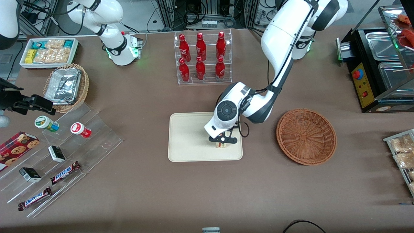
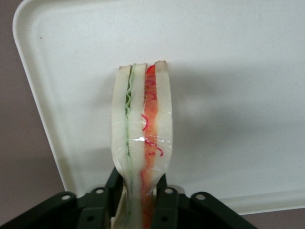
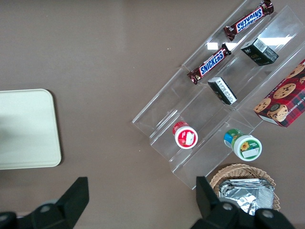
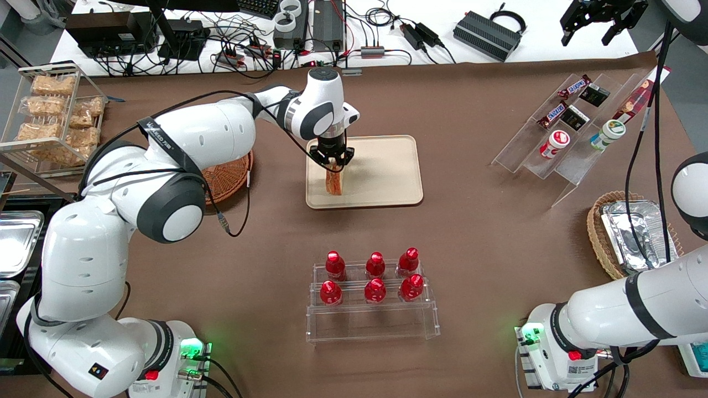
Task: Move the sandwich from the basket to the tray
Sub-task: 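Lower the sandwich onto the tray and open the left gripper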
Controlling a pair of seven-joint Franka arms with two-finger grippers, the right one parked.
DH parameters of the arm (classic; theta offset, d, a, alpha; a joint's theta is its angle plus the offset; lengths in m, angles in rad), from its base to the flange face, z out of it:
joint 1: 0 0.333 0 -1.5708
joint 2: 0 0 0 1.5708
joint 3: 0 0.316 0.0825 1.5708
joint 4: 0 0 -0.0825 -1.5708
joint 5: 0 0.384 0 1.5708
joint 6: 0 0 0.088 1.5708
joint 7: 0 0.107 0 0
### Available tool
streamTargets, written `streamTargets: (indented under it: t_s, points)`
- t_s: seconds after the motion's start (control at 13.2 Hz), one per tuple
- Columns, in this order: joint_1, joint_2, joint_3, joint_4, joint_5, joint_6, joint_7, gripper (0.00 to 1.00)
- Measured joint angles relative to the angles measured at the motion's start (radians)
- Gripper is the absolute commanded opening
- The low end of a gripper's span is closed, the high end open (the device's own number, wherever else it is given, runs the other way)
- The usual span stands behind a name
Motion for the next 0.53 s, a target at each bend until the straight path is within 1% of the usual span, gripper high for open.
streamTargets:
  t_s: [0.53]
  points:
    - [0.000, -0.008, 0.007, 0.034, 0.000, 0.002, 0.000, 1.00]
